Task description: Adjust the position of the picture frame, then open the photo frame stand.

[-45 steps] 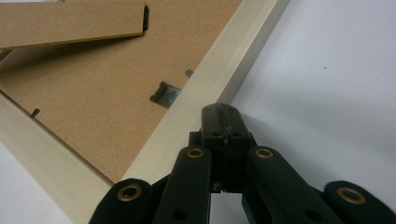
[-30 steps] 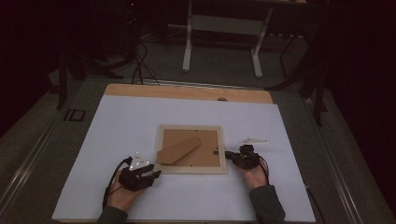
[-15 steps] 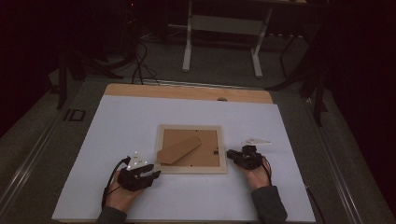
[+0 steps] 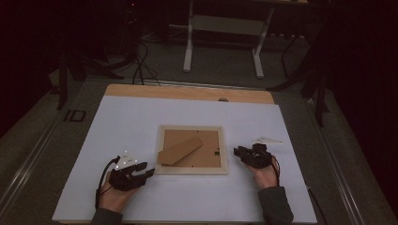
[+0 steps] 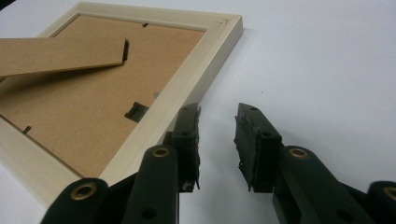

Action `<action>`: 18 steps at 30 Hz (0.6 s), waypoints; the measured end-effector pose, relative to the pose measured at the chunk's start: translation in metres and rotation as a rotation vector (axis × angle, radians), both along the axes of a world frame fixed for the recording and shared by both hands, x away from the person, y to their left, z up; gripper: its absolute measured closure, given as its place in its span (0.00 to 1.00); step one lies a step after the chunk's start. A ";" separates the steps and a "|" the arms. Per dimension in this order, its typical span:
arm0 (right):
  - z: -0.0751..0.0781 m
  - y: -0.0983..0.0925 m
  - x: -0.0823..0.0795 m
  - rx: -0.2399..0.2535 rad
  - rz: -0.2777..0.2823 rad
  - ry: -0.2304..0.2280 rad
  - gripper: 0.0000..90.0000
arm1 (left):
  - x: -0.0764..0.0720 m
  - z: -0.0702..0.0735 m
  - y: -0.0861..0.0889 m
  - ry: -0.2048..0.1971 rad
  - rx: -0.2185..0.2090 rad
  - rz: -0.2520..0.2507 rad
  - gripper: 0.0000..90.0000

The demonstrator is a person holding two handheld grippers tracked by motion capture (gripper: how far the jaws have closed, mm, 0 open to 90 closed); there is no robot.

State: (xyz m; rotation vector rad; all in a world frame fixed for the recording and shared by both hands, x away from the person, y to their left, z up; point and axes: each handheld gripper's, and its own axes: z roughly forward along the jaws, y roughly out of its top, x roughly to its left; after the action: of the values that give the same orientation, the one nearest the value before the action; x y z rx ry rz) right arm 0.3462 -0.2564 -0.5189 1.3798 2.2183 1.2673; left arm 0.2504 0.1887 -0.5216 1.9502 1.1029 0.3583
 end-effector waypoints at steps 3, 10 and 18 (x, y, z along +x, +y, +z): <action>0.000 0.000 0.000 -0.002 -0.001 -0.002 0.76 | 0.000 0.001 0.002 -0.004 -0.004 0.014 0.64; 0.002 -0.002 0.000 0.005 0.002 -0.005 0.74 | -0.001 0.012 0.012 -0.034 -0.034 0.062 0.62; 0.000 -0.003 0.000 0.008 0.002 0.002 0.72 | -0.001 0.030 0.016 -0.060 -0.073 0.052 0.62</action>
State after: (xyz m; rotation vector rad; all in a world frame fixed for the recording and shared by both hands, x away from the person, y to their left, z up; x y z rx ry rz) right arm 0.3459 -0.2597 -0.5184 1.3823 2.2195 1.2768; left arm 0.2497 0.2046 -0.4913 1.8381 1.1141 0.3963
